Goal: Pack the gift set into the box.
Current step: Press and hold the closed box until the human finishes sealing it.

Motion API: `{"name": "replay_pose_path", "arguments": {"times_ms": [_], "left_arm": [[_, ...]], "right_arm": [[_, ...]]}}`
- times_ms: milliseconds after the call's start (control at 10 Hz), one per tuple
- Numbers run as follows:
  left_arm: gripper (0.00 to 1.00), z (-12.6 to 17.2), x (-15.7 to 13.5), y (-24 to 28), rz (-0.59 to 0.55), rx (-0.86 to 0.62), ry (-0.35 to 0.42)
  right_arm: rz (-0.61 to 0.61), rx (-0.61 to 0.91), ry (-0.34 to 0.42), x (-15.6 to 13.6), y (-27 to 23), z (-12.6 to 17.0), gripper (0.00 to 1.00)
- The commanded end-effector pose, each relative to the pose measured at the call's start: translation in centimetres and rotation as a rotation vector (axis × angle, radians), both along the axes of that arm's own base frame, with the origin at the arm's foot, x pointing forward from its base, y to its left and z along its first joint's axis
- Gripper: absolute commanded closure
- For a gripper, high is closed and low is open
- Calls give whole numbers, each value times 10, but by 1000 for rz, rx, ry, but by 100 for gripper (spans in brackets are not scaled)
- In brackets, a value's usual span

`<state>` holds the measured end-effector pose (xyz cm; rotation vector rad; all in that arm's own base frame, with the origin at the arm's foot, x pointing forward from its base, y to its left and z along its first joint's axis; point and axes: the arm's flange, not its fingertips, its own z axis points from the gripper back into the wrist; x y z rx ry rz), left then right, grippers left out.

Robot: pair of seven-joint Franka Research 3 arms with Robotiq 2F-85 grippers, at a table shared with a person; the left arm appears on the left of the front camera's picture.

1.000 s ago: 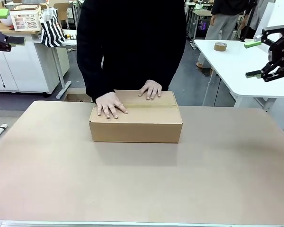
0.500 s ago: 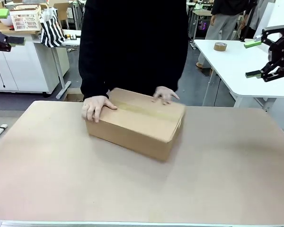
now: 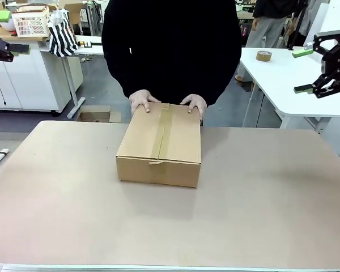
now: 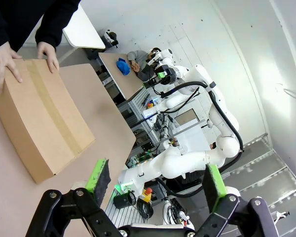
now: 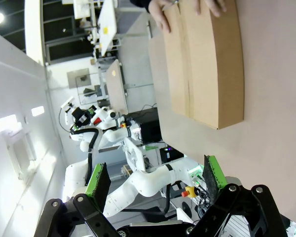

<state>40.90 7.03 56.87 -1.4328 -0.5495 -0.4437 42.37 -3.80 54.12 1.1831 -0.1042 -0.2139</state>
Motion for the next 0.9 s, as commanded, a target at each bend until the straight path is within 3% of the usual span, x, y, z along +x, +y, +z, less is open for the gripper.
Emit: {"name": "replay_pose_path", "arguments": {"times_ms": [0,800], "left_arm": [[0,-1,-3,-1,1,11,9],[0,-1,-3,-1,1,11,9]], "right_arm": [[-2,-14,-10,0,0,-1,0],[-2,-14,-10,0,0,-1,0]]}}
